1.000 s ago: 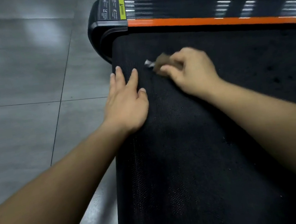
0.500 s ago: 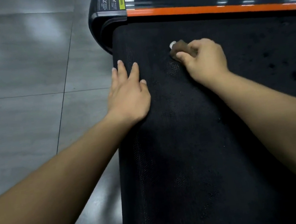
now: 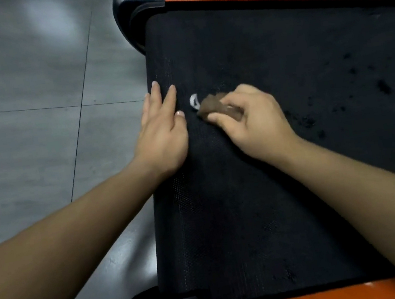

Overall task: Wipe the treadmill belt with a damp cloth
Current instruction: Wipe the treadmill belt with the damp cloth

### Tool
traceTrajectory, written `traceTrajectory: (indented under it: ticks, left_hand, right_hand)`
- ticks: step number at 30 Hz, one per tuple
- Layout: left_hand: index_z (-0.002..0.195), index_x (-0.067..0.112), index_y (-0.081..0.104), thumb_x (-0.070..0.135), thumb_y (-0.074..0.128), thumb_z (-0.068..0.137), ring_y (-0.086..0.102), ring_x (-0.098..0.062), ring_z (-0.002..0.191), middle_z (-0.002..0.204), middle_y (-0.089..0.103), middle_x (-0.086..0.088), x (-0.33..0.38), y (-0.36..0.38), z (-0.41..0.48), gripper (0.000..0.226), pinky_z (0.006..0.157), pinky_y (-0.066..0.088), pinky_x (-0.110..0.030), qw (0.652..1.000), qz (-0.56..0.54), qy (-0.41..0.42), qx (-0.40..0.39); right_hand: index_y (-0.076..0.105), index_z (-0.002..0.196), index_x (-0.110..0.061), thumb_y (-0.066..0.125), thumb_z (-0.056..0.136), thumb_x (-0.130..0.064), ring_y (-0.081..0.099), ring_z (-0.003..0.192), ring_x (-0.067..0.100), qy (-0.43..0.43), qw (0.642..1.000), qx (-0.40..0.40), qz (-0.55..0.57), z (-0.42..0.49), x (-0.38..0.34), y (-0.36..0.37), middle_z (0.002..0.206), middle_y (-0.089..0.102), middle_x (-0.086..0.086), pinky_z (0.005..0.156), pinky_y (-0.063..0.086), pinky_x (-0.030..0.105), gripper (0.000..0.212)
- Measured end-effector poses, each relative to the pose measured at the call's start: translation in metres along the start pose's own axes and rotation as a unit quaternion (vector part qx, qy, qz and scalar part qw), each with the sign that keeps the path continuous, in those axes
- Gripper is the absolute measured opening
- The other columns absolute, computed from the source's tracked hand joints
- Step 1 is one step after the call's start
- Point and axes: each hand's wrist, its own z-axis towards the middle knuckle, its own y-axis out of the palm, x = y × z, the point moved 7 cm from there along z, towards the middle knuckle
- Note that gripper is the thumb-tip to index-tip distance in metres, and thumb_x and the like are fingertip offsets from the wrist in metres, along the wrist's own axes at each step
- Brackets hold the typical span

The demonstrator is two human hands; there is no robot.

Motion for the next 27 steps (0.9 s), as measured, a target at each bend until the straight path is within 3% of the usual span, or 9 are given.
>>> traceTrajectory:
  ticks: [3,7,13,15,18,21,24,27]
  left_hand:
    - [0.163,0.026,0.018,0.021,0.032,0.11,-0.009,-0.012,0.157,0.172,-0.006,0.006,-0.001,-0.001,-0.001,0.055,0.114,-0.006,-0.018,1.0,-0.013,-0.003,-0.003]
    - [0.163,0.026,0.017,0.023,0.031,0.111,-0.01,-0.011,0.157,0.172,-0.007,0.007,0.0,0.0,-0.005,0.054,0.114,-0.007,-0.019,1.0,-0.014,-0.005,-0.012]
    - [0.162,0.023,0.024,0.021,0.035,0.109,-0.001,-0.014,0.158,0.172,0.002,0.004,0.003,-0.005,-0.01,0.054,0.126,0.001,-0.03,0.999,-0.029,-0.017,0.006]
    - [0.162,0.024,0.023,0.021,0.034,0.109,-0.001,-0.014,0.158,0.172,0.002,0.004,0.004,-0.003,-0.018,0.054,0.127,0.003,-0.032,0.999,-0.028,-0.023,0.004]
    - [0.163,0.025,0.022,0.022,0.034,0.11,-0.001,-0.013,0.158,0.172,0.0,0.005,0.001,0.003,-0.035,0.055,0.127,0.003,-0.031,0.999,-0.02,-0.03,0.006]
    - [0.162,0.025,0.023,0.021,0.035,0.109,0.0,-0.014,0.158,0.172,0.002,0.004,0.0,0.002,-0.041,0.054,0.126,0.003,-0.03,0.999,-0.02,-0.03,0.014]
    - [0.161,0.023,0.026,0.019,0.034,0.109,0.002,-0.013,0.157,0.172,0.005,0.002,0.0,-0.001,-0.042,0.053,0.126,0.002,-0.028,0.999,-0.036,-0.032,0.016]
    - [0.162,0.022,0.025,0.019,0.033,0.109,0.002,-0.012,0.157,0.172,0.004,0.002,0.0,0.001,-0.045,0.053,0.124,0.002,-0.025,0.999,-0.032,-0.029,0.014]
  right_hand:
    - [0.071,0.091,-0.022,0.064,0.089,-0.048,0.055,0.078,0.02,-0.019,0.999,-0.011,-0.047,0.006,0.01,-0.009,0.082,0.053,-0.004,0.066,0.039,0.03,0.027]
    - [0.071,0.098,-0.023,0.062,0.089,-0.051,0.06,0.09,0.024,0.12,0.988,0.069,-0.073,0.021,0.045,-0.025,0.09,0.053,-0.004,0.074,0.043,0.031,0.031]
    - [0.072,0.087,-0.02,0.064,0.088,-0.045,0.055,0.077,0.021,-0.031,0.998,-0.047,-0.011,-0.059,-0.02,-0.009,0.079,0.054,-0.003,0.07,0.045,0.037,0.026]
    - [0.072,0.087,-0.02,0.062,0.089,-0.049,0.057,0.08,0.025,-0.009,0.998,-0.007,-0.062,-0.039,0.006,-0.025,0.08,0.054,-0.003,0.073,0.047,0.041,0.031]
    - [0.073,0.096,-0.021,0.061,0.089,-0.05,0.059,0.087,0.027,0.104,0.992,0.046,-0.051,-0.031,0.038,-0.038,0.088,0.058,0.002,0.079,0.049,0.043,0.032]
    - [0.068,0.079,-0.019,0.063,0.089,-0.043,0.054,0.078,0.025,0.014,1.0,-0.008,-0.012,-0.083,-0.019,-0.016,0.078,0.052,0.001,0.069,0.044,0.039,0.026]
    - [0.065,0.078,-0.021,0.061,0.09,-0.045,0.051,0.077,0.023,-0.061,0.994,-0.091,0.017,-0.115,-0.038,-0.016,0.077,0.05,-0.003,0.069,0.041,0.037,0.027]
    - [0.049,0.065,-0.029,0.059,0.089,-0.05,0.052,0.074,0.026,-0.005,0.999,-0.015,-0.05,-0.084,0.01,-0.038,0.072,0.044,-0.006,0.065,0.034,0.032,0.033]
